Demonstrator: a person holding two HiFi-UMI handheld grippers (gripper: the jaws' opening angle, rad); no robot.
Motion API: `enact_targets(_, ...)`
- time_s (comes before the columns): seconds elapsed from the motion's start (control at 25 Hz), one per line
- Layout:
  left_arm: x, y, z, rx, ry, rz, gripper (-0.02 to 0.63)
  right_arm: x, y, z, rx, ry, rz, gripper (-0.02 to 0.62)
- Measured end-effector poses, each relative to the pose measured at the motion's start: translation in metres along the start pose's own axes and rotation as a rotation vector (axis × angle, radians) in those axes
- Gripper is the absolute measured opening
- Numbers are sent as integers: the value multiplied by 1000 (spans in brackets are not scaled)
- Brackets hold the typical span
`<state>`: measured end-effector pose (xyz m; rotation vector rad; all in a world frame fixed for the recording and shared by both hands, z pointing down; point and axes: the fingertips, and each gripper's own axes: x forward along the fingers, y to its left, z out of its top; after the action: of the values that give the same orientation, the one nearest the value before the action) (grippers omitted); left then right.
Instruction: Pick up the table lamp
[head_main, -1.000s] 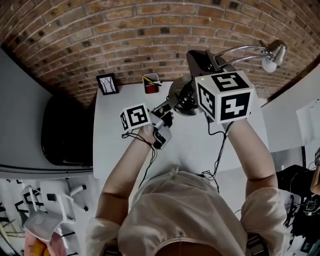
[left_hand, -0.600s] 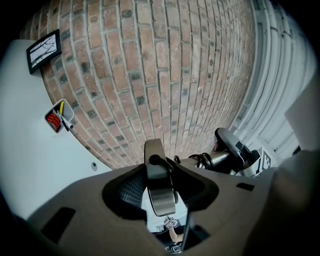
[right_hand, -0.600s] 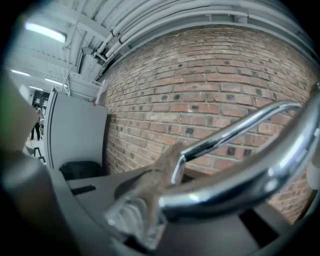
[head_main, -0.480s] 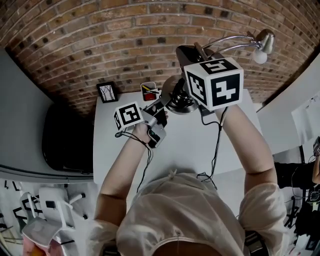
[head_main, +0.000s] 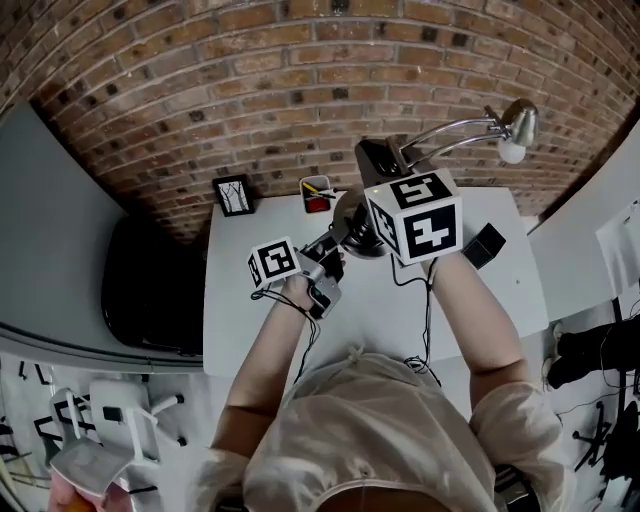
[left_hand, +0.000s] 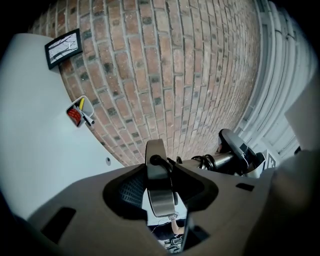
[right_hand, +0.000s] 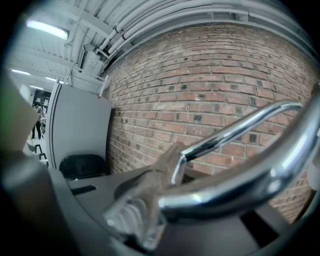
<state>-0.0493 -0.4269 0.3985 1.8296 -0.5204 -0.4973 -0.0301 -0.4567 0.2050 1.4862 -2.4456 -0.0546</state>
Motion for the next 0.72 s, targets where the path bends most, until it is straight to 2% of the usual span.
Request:
enact_targets(0.36, -14, 27, -24, -45, 10, 14, 163, -7, 6, -39, 54, 34, -21, 25)
enact_targets(0.72, -16, 32, -47, -59, 28, 12, 163, -19, 11, -53, 31, 52, -23, 25)
